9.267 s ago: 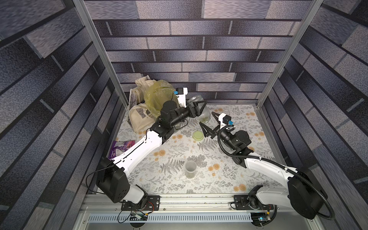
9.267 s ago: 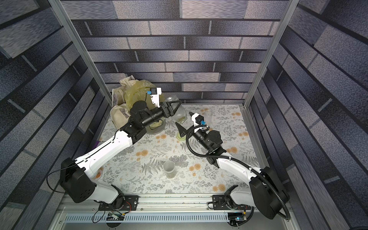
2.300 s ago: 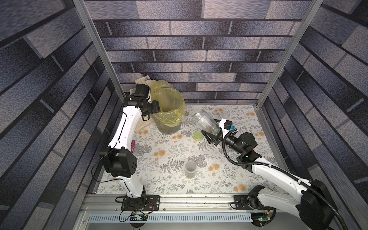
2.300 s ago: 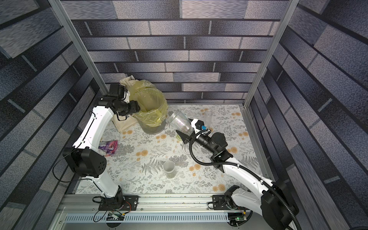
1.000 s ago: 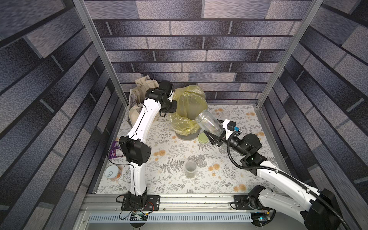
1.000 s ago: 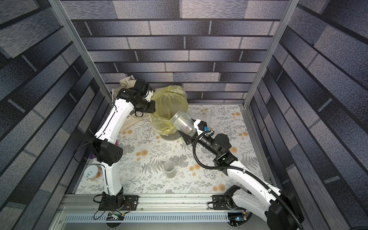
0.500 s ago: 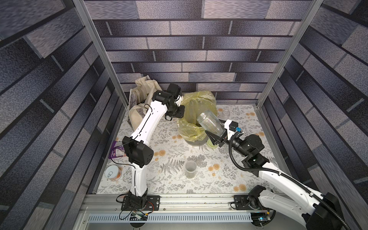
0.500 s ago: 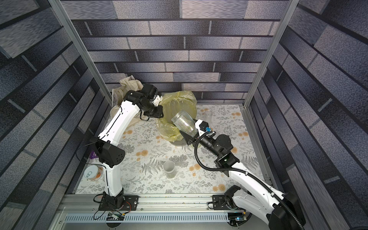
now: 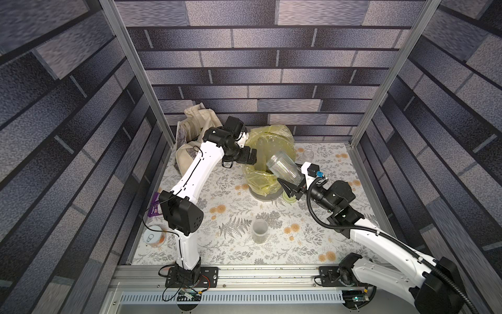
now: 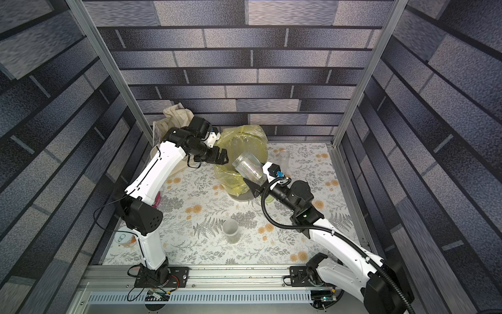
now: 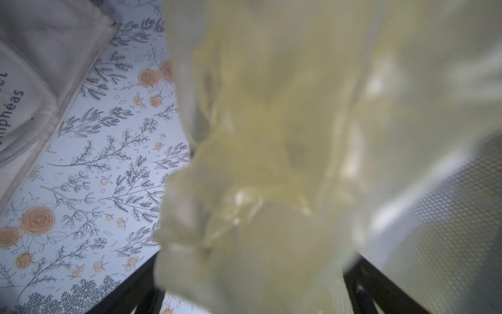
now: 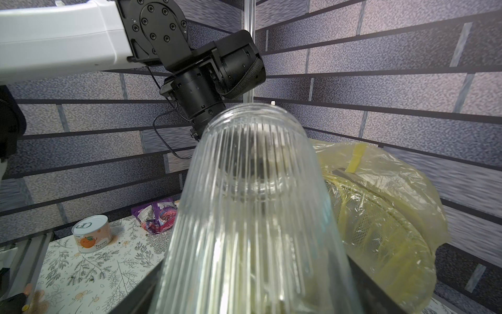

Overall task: Empty moldy mung beans from jars
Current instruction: Move the trash bin to the center of the board.

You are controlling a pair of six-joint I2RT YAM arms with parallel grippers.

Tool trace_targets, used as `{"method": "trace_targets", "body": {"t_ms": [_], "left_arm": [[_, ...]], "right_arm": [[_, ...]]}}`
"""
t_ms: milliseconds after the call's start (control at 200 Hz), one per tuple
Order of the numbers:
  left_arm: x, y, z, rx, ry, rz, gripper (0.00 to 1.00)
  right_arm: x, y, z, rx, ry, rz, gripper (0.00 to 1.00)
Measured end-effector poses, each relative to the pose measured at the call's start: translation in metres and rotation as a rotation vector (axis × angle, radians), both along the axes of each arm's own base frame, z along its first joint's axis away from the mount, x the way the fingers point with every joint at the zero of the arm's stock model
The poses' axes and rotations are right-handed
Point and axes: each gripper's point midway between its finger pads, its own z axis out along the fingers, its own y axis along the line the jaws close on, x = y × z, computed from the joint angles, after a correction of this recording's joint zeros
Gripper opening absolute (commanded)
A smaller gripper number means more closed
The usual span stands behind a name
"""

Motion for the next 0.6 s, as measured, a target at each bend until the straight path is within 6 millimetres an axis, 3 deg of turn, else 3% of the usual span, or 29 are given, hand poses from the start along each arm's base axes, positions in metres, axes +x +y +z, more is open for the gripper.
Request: {"method": "trace_targets", "body": {"t_ms": [190, 336, 461, 601], "left_arm": [[-0.002, 0.008, 0.036, -0.012, -0.131, 0.014, 1.0], [-0.022, 0.02, 0.066, -0.053, -0.295, 0.032, 1.0], [-0.043, 0.031, 0.076, -0.096, -0.443, 0.051, 1.0], [-0.047, 0.038, 0.084, -0.127, -0.557, 0.085, 1.0]], "right_arm": [[0.003, 0.0, 0.005, -0.011, 0.017, -0.008, 0.4], [0.012, -0.002, 0.016, -0.024, 0.039, -0.053, 0.38], [0.023, -0.003, 0.015, -0.059, 0.084, -0.095, 0.37], [0.031, -0.002, 0.006, -0.133, 0.177, -0.118, 0.37]]}}
